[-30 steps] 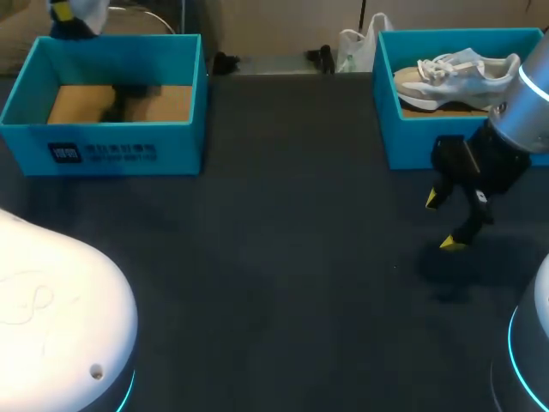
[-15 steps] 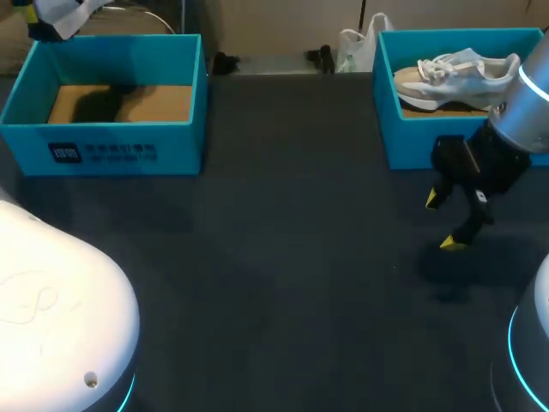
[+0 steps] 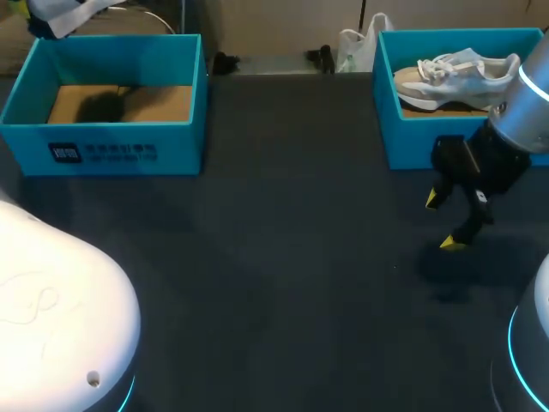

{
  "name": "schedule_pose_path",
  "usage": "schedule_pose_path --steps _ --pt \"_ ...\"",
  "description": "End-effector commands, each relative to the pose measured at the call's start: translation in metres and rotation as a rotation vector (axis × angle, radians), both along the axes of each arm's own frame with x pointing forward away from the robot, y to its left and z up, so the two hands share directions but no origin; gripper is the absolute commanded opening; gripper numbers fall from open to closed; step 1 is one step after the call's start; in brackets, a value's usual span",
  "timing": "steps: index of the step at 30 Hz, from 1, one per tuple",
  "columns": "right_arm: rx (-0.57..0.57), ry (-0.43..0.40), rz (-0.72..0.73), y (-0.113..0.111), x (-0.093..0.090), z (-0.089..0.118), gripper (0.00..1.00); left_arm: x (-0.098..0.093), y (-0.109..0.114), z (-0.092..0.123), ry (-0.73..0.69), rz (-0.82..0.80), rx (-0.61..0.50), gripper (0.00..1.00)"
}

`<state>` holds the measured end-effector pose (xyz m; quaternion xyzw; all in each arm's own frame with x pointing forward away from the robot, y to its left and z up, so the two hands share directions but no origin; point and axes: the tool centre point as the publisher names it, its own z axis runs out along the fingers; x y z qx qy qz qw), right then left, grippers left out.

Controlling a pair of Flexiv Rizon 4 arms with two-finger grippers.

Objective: Take the shoe out of the shoebox, open the shoe tongue, remove and reinsert the insole, then place the shoe into the shoebox

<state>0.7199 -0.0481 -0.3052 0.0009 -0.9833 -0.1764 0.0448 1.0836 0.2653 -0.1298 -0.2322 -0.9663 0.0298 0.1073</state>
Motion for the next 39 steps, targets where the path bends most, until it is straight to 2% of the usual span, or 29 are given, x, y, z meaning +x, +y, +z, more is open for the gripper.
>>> schedule_pose_path --steps 1,2,13,14,21,24,26,39 --pt "-0.004 -0.001 -0.001 0.001 0.0 0.0 1.0 -0.01 0.01 -0.004 -0.052 -0.442 0.023 0.0" --pt "-0.004 -0.001 -0.001 0.001 0.0 0.0 1.0 -0.007 0.015 -0.006 -0.103 -0.486 0.095 0.0" --pt "-0.004 -0.001 -0.001 0.001 0.0 0.0 1.0 -0.007 0.015 -0.006 -0.103 -0.486 0.095 0.0" --pt "-0.004 -0.001 -0.001 0.001 0.0 0.0 1.0 -0.007 0.014 -0.01 -0.112 -0.545 0.083 0.0" --pt "-0.004 -0.001 -0.001 0.001 0.0 0.0 1.0 -0.003 0.015 -0.027 -0.16 -0.673 0.126 0.0" --pt "-0.004 -0.001 -0.001 0.001 0.0 0.0 1.0 0.003 0.023 -0.033 -0.156 -0.697 0.127 0.0" --pt "-0.004 -0.001 -0.001 0.001 0.0 0.0 1.0 0.004 0.031 -0.03 -0.171 -0.749 0.134 0.0" --pt "-0.004 -0.001 -0.001 0.001 0.0 0.0 1.0 0.005 0.03 -0.033 -0.174 -0.77 0.132 0.0"
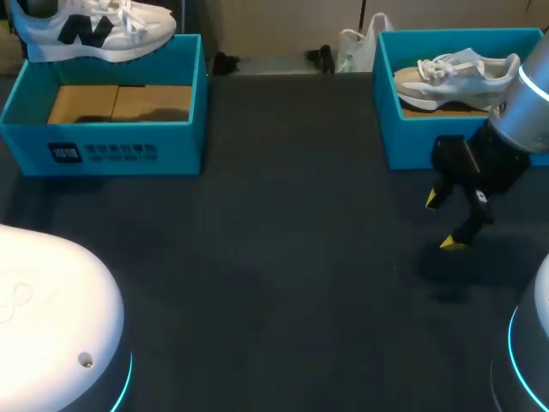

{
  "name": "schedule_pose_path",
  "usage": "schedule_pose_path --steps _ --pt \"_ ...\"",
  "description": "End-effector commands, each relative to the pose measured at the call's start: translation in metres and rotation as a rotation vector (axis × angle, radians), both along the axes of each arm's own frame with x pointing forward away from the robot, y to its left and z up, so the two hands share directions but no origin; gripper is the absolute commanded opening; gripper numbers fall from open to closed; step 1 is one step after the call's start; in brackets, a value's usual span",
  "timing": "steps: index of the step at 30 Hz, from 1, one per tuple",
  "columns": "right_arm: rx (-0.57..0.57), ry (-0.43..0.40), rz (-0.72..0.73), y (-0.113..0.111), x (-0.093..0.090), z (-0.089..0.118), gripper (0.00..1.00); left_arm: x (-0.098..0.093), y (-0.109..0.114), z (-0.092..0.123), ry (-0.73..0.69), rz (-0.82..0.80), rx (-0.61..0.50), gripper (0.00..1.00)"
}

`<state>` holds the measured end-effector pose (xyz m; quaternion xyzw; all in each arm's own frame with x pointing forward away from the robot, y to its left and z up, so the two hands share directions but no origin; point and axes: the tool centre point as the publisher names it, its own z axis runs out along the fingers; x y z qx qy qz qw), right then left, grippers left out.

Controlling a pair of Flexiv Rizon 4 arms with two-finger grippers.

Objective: Take the shoe out of the shoebox, open the shoe tongue, remove and reinsert the insole, then place the shoe into the shoebox

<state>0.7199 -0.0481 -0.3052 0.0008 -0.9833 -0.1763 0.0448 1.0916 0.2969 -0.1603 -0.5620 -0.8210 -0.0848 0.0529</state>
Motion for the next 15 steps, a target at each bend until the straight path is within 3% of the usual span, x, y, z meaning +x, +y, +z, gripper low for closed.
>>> schedule_pose_path --steps 1,11,15 --pt "-0.004 -0.001 -0.001 0.001 0.0 0.0 1.0 -0.002 -0.003 -0.008 -0.012 -0.074 -0.005 0.0" --pt "-0.004 -0.001 -0.001 0.001 0.0 0.0 1.0 0.008 0.002 -0.042 0.047 -0.074 0.036 0.0" --pt "-0.004 -0.001 -0.001 0.001 0.0 0.0 1.0 0.003 0.005 -0.054 0.067 -0.073 0.041 0.0"
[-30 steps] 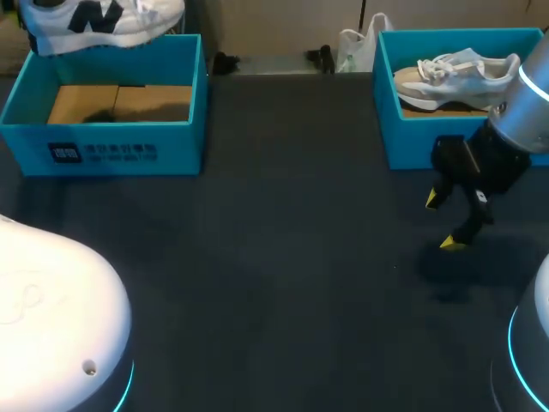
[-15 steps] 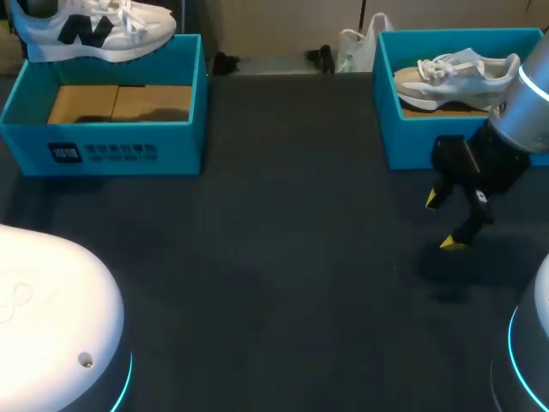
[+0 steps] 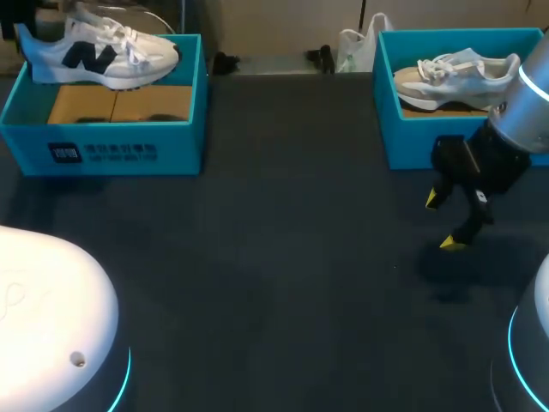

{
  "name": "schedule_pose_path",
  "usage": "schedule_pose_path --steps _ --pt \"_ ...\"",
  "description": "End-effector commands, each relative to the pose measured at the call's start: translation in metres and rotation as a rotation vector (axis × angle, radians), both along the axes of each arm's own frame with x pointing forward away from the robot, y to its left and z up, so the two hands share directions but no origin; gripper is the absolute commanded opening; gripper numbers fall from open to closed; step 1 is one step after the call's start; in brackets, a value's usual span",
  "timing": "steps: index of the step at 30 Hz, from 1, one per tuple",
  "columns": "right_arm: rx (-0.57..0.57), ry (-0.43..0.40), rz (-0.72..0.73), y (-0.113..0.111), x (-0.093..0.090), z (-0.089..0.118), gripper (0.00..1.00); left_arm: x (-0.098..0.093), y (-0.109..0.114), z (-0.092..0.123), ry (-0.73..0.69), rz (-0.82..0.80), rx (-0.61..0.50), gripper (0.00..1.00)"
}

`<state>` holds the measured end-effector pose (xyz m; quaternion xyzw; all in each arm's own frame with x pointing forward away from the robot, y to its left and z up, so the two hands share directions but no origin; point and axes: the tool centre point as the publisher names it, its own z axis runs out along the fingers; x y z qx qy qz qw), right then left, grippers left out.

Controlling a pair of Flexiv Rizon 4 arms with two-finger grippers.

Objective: Take the shoe out of the shoebox, open the shoe tongue, remove and reinsert the insole, then place the shoe into the shoebox

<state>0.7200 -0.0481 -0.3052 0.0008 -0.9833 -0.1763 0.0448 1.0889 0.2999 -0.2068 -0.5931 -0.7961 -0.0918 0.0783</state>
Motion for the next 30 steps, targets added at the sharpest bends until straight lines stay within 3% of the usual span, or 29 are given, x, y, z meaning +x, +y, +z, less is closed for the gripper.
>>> schedule_pose_path --steps 1,11,30 --pt "-0.004 -0.001 -0.001 0.001 0.0 0.0 1.0 0.005 0.003 -0.011 0.034 0.007 0.003 0.0" --pt "-0.004 -0.001 -0.001 0.001 0.0 0.0 1.0 0.004 0.007 -0.031 0.083 0.071 0.0 0.0" --pt "-0.004 -0.001 -0.001 0.001 0.0 0.0 1.0 0.001 0.007 -0.064 0.044 0.129 0.007 0.0"
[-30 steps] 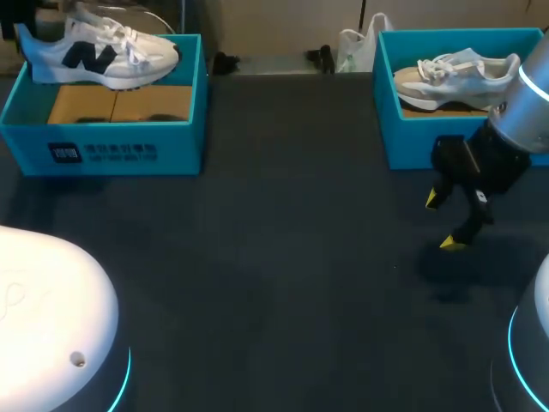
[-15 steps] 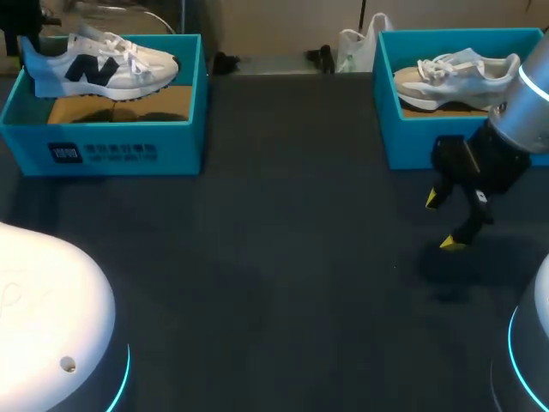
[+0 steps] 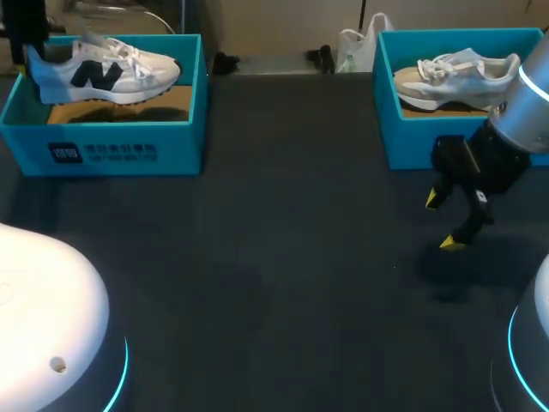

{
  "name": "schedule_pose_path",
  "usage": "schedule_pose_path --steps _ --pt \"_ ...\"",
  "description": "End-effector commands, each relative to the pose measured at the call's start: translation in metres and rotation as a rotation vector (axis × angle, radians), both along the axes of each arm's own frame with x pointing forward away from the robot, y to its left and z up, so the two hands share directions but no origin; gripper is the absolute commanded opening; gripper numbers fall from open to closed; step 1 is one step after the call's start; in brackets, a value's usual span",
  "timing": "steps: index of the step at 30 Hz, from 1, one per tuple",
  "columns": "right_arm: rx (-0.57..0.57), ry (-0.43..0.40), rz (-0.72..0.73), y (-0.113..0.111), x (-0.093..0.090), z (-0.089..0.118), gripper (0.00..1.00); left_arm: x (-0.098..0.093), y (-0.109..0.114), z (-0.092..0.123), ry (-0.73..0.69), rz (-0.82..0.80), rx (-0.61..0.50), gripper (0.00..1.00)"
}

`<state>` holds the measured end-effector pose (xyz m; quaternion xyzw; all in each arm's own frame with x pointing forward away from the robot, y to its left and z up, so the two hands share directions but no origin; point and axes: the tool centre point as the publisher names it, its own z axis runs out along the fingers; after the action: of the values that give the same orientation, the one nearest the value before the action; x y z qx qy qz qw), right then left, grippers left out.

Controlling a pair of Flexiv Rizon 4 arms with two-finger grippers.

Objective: Take the shoe out of the shoebox, open the shoe tongue, remove and reinsert the insole, then place the shoe into the shoebox

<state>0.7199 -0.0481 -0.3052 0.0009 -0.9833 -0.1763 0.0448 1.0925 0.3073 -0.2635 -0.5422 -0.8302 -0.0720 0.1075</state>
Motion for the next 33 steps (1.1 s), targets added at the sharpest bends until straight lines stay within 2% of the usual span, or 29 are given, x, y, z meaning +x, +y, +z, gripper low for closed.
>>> schedule_pose_path --steps 1,10,17,33 --pt "-0.004 -0.001 -0.001 0.001 0.0 -0.001 1.0 -0.002 0.0 -0.01 -0.012 -0.002 0.003 0.0" --pt "-0.004 -0.001 -0.001 0.001 0.0 -0.001 1.0 -0.008 0.001 -0.027 -0.003 -0.044 -0.044 0.0" --pt "-0.004 -0.001 -0.001 0.001 0.0 -0.001 1.0 -0.012 0.002 -0.039 -0.025 -0.073 -0.033 0.0" --pt "-0.004 -0.001 -0.001 0.001 0.0 -0.001 1.0 -0.027 0.001 -0.046 -0.029 -0.149 -0.043 0.0"
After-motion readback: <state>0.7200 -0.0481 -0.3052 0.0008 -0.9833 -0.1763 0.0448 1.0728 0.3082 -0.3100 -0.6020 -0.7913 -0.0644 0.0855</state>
